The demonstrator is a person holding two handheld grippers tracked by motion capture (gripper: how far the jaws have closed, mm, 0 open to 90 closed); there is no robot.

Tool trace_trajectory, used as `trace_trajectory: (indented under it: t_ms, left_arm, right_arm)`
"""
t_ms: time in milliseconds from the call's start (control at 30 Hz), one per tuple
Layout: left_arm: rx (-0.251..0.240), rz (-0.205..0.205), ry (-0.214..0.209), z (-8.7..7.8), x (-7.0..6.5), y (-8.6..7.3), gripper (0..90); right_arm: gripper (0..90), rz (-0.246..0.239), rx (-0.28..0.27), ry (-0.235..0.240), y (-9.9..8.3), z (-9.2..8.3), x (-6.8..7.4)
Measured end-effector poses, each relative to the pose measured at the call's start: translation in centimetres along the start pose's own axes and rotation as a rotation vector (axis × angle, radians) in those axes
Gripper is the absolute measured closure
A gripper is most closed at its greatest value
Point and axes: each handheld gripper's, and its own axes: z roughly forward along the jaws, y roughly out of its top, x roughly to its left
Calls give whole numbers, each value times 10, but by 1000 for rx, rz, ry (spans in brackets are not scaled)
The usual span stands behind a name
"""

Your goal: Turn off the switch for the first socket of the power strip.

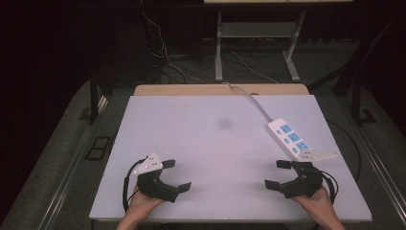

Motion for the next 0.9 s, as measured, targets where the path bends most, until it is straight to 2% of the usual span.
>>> trace_trajectory:
  t_ms: [300,900]
  left_arm:
    - [-2,-5,-2,-2,1,-1,0]
    - [6,-8,-17,0,0,-2,0]
  right_arm:
    - [1,-2,33,-4,0,3,1]
    - [1,2,55,-19,8,2,0]
